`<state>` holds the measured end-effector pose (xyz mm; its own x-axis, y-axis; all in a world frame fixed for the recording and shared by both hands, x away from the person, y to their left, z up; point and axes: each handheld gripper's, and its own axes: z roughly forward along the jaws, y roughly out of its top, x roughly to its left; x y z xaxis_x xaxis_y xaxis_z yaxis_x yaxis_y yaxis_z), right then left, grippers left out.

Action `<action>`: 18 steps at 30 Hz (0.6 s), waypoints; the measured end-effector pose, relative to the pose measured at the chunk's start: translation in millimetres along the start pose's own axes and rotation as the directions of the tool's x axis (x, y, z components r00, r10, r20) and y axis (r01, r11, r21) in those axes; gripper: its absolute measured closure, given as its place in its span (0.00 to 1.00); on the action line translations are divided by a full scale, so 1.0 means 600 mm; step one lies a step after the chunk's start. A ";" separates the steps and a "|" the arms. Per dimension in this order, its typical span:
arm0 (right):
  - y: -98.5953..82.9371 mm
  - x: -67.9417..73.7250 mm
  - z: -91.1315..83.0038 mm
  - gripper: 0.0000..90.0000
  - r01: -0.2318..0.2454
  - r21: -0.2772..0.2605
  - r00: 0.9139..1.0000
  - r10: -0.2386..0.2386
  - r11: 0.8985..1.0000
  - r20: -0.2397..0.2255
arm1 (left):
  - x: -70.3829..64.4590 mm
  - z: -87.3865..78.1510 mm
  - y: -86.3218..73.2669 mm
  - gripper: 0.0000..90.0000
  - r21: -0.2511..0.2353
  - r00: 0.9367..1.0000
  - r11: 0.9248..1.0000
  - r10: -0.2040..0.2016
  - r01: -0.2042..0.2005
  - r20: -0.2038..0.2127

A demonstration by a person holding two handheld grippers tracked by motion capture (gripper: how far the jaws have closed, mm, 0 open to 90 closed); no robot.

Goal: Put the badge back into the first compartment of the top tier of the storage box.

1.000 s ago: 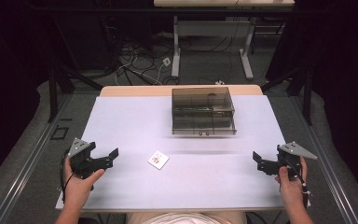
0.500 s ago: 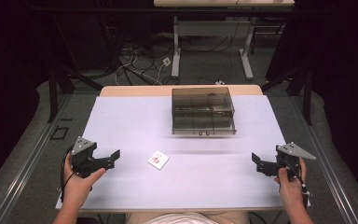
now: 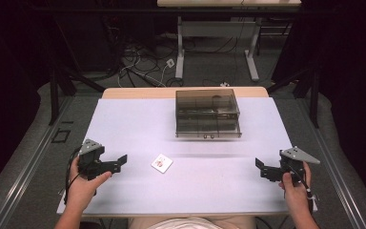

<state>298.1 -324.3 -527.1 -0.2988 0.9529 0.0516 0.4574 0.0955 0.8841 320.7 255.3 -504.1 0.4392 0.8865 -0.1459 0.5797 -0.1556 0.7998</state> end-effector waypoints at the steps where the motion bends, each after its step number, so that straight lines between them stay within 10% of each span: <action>1: 0.000 0.002 0.000 0.00 -0.004 0.003 1.000 0.004 1.000 -0.007 | -0.002 0.001 0.002 0.02 0.006 1.000 1.000 -0.001 0.001 0.000; 18: 0.001 0.006 0.002 0.00 0.000 0.007 1.000 0.000 1.000 -0.022 | -0.025 -0.002 0.032 0.07 0.029 0.998 0.998 0.050 -0.049 -0.031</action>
<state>298.4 -320.2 -527.1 -0.3171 0.9463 0.0622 0.4630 0.0973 0.8810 324.3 239.5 -486.1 0.4464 0.8905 -0.0876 0.5772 -0.2118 0.7887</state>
